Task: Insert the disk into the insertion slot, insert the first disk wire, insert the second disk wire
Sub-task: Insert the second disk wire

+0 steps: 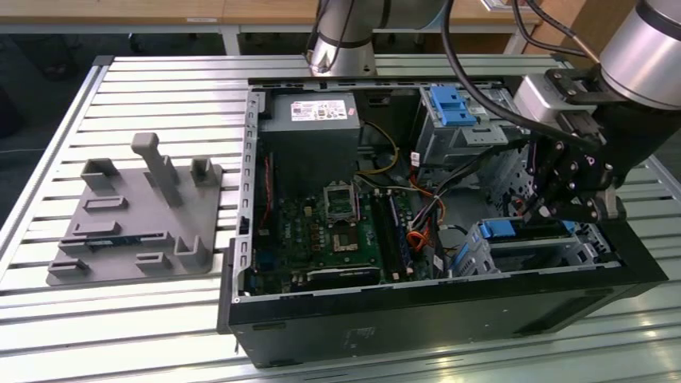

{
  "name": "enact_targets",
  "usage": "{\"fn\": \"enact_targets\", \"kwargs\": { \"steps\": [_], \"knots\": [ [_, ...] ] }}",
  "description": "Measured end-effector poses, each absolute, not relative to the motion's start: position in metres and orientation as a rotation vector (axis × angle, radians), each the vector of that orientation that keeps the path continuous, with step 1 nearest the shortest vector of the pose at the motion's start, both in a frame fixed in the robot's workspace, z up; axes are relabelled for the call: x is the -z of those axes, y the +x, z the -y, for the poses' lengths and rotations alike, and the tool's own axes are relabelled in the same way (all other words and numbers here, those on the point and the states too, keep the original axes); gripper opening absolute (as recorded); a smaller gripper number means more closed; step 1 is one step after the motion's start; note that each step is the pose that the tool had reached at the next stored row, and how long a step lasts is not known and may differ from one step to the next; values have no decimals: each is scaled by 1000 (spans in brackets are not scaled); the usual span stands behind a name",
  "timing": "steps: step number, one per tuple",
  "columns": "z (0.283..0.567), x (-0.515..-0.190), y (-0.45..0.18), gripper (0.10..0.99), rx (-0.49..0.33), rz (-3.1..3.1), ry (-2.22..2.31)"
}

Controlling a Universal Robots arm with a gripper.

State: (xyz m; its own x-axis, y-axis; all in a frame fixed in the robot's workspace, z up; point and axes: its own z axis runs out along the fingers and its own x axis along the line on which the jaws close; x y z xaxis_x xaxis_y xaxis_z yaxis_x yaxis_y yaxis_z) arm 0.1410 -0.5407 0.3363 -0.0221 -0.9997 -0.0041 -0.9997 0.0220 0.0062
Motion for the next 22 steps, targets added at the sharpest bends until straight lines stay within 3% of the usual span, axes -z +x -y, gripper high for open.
{"fn": "enact_targets", "kwargs": {
  "steps": [22],
  "knots": [
    [542,-331,141,149,12,2226,2214]
  ]
}}
